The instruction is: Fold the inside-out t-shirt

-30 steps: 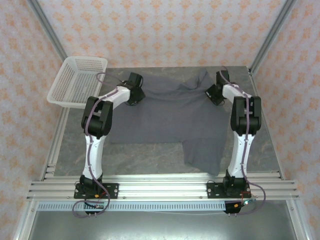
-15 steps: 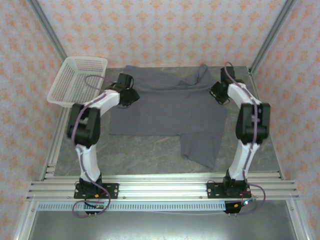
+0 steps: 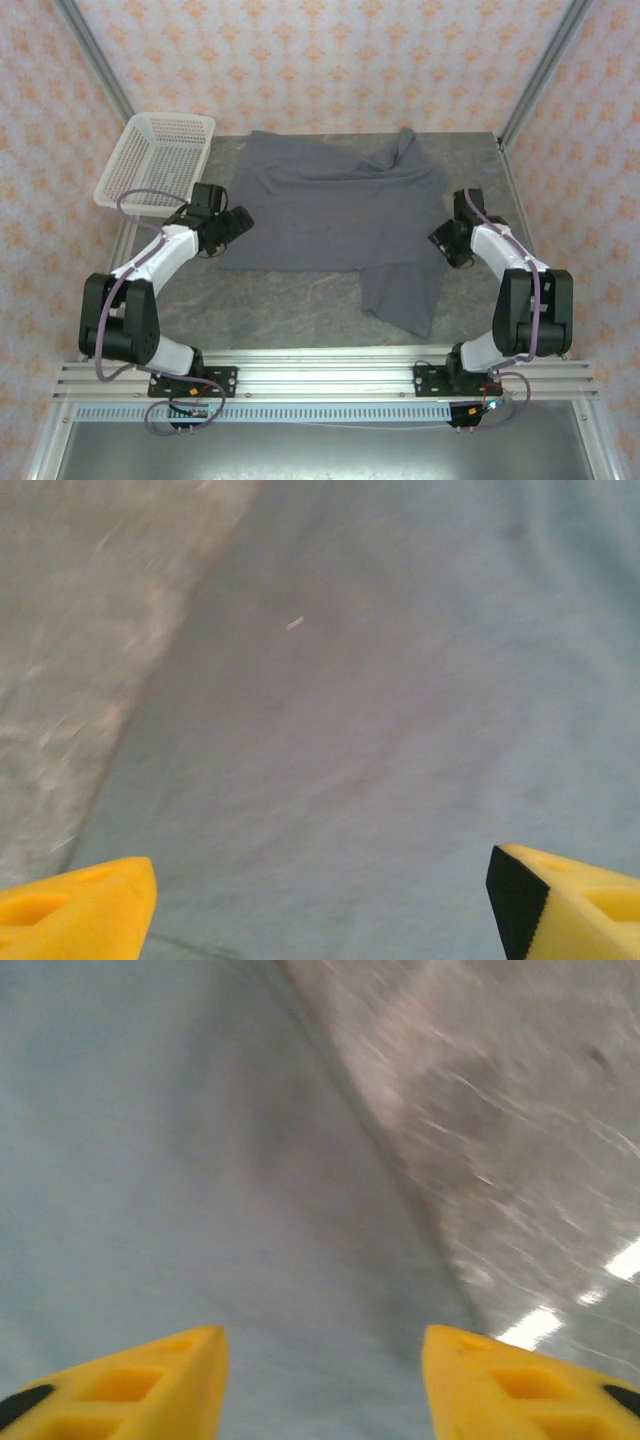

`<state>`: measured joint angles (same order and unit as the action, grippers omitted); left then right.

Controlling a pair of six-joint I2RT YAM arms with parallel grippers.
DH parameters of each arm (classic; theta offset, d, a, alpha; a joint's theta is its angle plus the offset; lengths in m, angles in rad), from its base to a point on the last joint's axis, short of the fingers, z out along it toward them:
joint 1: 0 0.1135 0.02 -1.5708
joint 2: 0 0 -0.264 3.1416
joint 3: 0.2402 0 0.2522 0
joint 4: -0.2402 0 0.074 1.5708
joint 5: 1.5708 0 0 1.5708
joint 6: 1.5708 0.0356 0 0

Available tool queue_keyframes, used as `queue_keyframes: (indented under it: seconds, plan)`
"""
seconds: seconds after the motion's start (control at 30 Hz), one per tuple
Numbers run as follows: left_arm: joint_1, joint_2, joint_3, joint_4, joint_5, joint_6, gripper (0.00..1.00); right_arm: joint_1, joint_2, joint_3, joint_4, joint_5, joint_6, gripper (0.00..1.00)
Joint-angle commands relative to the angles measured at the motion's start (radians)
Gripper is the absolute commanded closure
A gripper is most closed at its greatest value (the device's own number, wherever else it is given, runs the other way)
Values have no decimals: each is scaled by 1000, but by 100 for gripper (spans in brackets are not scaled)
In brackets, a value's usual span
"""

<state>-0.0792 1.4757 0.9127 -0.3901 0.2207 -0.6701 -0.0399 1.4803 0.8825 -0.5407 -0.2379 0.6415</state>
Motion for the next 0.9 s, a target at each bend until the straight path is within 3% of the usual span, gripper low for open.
queue_keyframes:
  seconds: [0.0,0.13,0.27,0.33,0.47,0.67,0.87]
  plan:
    - [7,27,-14,-15,6,-5,10,-6,-6,-21,-20,78,26,42]
    - [7,108,-24,13,27,-18,9,-6,69,-28,24,-18,30,47]
    - [7,141,-37,23,1,-33,13,-3,85,-33,29,-14,46,53]
    - [7,164,-32,23,5,-39,17,-3,90,-27,24,-5,43,62]
    - [7,204,-34,50,28,-57,38,-4,83,-27,24,6,49,97]
    - [7,188,-46,-1,-18,-62,97,-31,2,-33,-23,71,43,100]
    - [7,42,-133,-130,-71,-74,100,-56,-83,-94,-89,142,29,100]
